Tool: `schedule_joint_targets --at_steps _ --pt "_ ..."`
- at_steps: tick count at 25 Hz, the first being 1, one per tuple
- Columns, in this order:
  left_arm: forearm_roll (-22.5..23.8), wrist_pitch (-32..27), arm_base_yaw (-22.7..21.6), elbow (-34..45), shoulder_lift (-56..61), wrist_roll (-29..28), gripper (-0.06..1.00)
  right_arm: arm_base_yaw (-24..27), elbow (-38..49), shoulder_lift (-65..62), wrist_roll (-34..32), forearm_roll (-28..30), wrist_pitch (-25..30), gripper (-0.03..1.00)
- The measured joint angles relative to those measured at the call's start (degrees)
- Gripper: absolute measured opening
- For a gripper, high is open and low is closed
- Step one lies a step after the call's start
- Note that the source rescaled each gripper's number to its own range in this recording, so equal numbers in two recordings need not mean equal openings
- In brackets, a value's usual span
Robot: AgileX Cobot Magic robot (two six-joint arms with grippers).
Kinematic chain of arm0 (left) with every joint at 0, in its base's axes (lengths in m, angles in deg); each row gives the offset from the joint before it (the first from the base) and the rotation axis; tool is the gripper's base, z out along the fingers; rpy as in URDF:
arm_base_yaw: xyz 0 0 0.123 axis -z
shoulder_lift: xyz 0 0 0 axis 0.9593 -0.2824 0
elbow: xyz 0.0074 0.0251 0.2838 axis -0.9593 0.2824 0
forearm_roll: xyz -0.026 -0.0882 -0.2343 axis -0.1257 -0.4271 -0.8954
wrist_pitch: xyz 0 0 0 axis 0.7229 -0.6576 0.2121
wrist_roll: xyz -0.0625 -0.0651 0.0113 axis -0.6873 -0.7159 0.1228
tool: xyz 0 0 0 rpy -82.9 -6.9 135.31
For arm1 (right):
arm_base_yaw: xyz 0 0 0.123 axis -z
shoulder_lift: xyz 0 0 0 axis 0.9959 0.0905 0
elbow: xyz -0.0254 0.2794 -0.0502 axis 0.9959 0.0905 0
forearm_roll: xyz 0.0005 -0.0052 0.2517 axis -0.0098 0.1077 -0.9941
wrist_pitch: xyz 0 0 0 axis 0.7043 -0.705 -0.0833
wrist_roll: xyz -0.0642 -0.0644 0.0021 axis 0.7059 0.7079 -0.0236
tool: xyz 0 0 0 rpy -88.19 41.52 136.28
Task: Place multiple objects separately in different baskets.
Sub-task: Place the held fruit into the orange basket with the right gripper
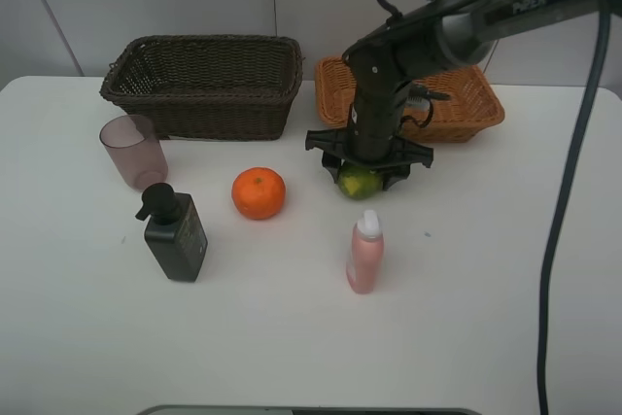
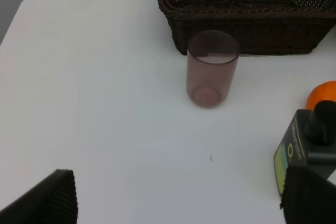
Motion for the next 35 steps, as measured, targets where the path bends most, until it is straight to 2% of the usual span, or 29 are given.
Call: schedule_joint_targets --at_steps 13,17,27,35 --pt "0.0 0.0 0.0 0.0 0.0 0.0 1.00 0.0 0.0 -0.1 0.1 0.0 0.1 0.52" --pt "0.0 0.0 0.0 0.0 0.0 0.0 1.00 0.0 0.0 -1.5 2.5 -0.3 1.2 0.52" --pt "0.0 0.0 0.0 0.0 0.0 0.0 1.00 0.1 0.2 -9.4 24.6 -7.6 9.2 0.52" --pt "0.0 0.0 0.0 0.0 0.0 0.0 1.00 2.4 -5.3 -11.6 32.9 -8.5 18.0 0.52"
